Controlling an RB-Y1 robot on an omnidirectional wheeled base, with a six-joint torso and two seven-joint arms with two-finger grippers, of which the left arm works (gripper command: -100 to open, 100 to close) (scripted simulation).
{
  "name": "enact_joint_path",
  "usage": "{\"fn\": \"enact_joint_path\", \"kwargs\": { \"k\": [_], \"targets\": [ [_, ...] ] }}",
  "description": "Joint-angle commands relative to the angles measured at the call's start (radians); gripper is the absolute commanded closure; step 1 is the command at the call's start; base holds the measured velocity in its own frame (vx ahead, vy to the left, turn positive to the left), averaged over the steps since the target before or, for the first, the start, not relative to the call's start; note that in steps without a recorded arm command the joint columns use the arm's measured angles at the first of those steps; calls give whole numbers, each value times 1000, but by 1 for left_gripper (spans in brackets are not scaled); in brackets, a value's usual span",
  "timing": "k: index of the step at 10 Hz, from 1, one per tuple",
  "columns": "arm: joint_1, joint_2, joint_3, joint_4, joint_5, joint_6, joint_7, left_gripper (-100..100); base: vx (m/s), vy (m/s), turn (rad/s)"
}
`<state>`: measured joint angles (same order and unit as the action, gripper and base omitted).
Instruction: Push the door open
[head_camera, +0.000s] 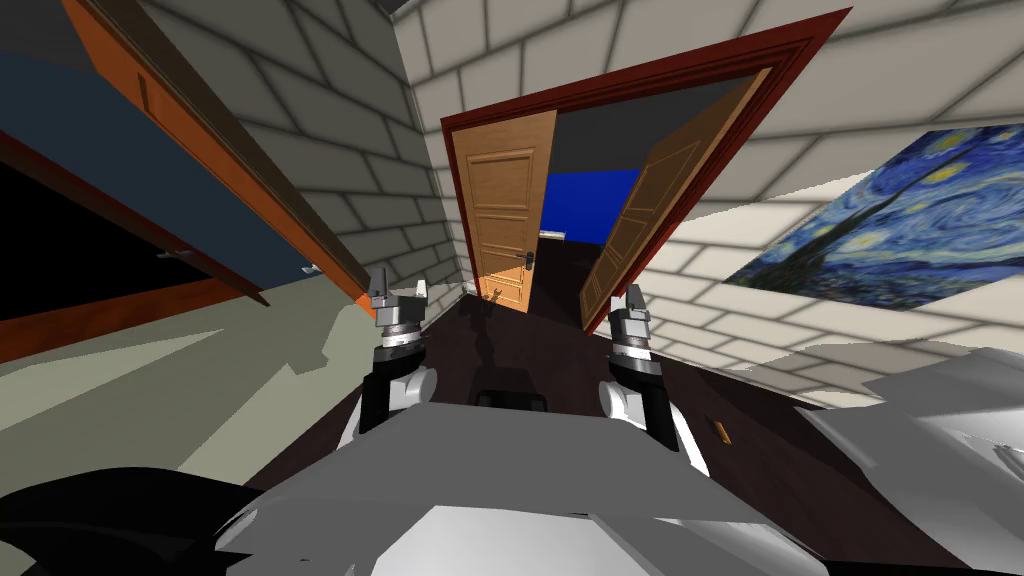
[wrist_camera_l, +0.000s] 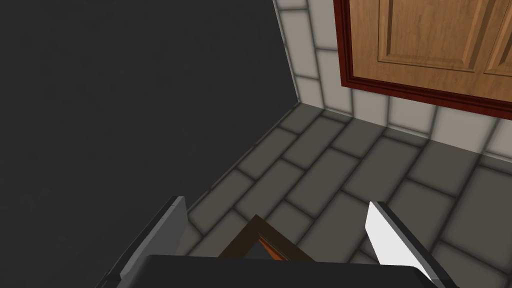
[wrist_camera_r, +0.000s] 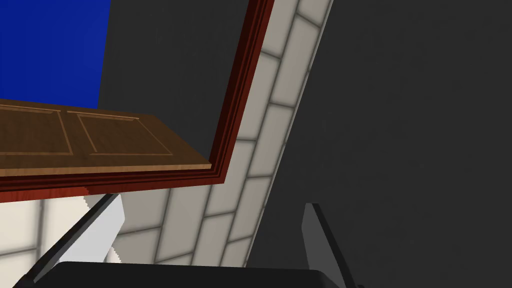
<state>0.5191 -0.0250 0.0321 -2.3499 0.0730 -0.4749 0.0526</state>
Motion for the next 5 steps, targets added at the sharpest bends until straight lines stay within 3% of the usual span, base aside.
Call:
{"fn": "enact_joint_path", "kwargs": {
  "k": [1,5],
  "targets": [
    [-17,10,-1,28,-1,0,-1,-100,44,0,-14],
    [-60,31,-5,101,-4,1,-2,-100,97,-6,-12]
  ]
}}
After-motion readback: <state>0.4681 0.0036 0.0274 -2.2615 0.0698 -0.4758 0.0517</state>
